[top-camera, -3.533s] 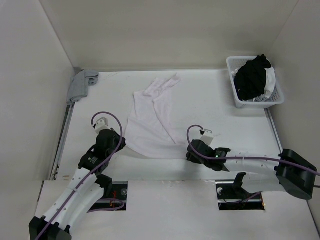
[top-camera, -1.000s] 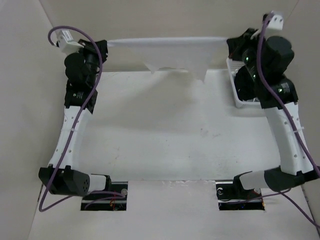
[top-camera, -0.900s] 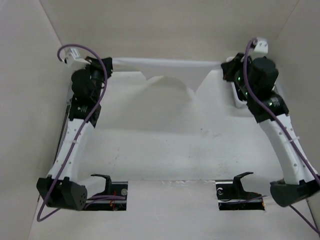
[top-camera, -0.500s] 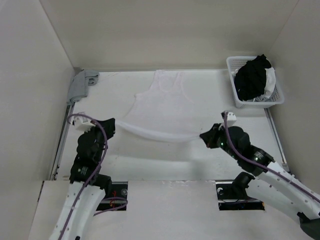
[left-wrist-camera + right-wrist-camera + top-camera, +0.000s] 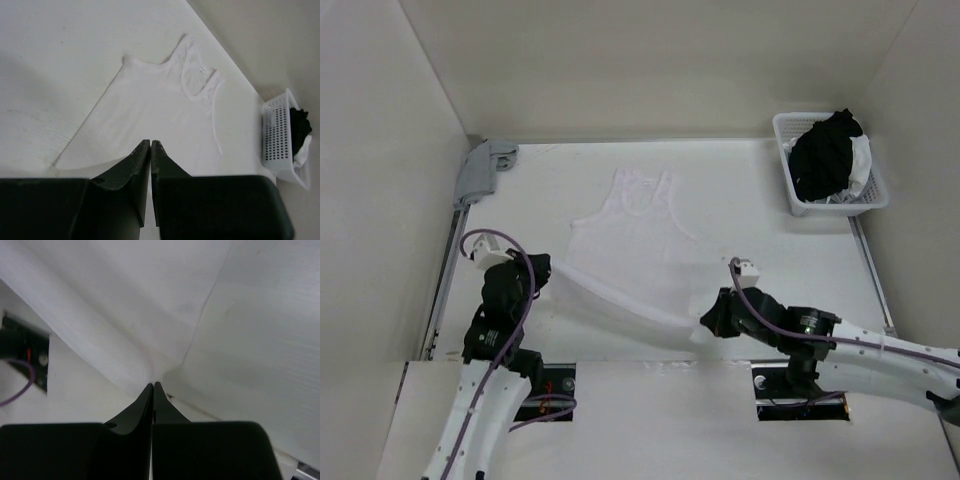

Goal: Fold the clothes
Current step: Fold the tank top

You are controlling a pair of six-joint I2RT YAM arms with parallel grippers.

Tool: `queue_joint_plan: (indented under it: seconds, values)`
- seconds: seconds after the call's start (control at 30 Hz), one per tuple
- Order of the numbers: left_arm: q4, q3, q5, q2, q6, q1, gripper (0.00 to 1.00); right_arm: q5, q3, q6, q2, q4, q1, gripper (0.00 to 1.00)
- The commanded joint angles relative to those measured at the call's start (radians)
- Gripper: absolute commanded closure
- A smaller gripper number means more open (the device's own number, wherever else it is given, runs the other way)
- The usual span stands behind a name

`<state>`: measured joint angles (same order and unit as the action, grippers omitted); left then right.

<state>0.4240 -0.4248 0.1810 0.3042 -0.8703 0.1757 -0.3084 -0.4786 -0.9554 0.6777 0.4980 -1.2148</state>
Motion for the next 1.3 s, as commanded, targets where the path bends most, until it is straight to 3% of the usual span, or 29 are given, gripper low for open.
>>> queue_joint_plan:
  seconds: [0.0,0.17,0.3,0.5,0.73,0.8,0.87,0.93,0.97,1.17,1.2,1.27]
  values:
    - [-0.253,-0.040,0.014,0.186,-0.029,-0.028,0.95,-0.019,-0.103,0.120,0.072,-0.132,0.164,1.00]
    - [-0.551,-0.149,0.050,0.539,-0.071,-0.035,0.95,0.169,-0.221,0.308,0.277,-0.335,0.545,1.00]
    - [-0.717,-0.285,0.097,0.835,-0.079,-0.045,0.95,0.268,-0.369,0.362,0.508,-0.452,0.732,0.99]
    - [-0.781,-0.590,0.100,1.217,-0.062,-0.046,0.95,0.351,-0.638,0.368,0.843,-0.515,0.879,1.00]
    - [-0.732,-0.961,0.063,1.636,-0.059,-0.052,0.91,0.425,-1.029,0.356,1.264,-0.474,0.987,0.99]
    - [-0.705,-1.044,0.060,1.725,-0.071,-0.060,0.83,0.410,-1.121,0.351,1.350,-0.463,0.995,0.93]
    - [-0.676,-1.100,0.040,1.777,-0.073,-0.072,0.72,0.396,-1.184,0.339,1.401,-0.461,0.996,0.78]
    - [-0.676,-1.077,0.023,1.747,-0.078,-0.087,0.68,0.402,-1.192,0.337,1.393,-0.460,0.995,0.62]
    - [-0.688,-1.036,0.023,1.703,-0.070,-0.091,0.68,0.396,-1.166,0.343,1.364,-0.467,0.992,0.59]
    - [-0.832,-0.581,0.032,1.370,-0.036,-0.048,0.68,0.287,-0.840,0.348,1.119,-0.550,0.906,0.52]
    - [-0.849,-0.493,0.037,1.322,-0.036,-0.034,0.68,0.270,-0.760,0.334,1.075,-0.578,0.884,0.54]
    - [-0.861,-0.335,0.052,1.242,-0.036,-0.015,0.68,0.253,-0.601,0.311,0.999,-0.646,0.834,0.78]
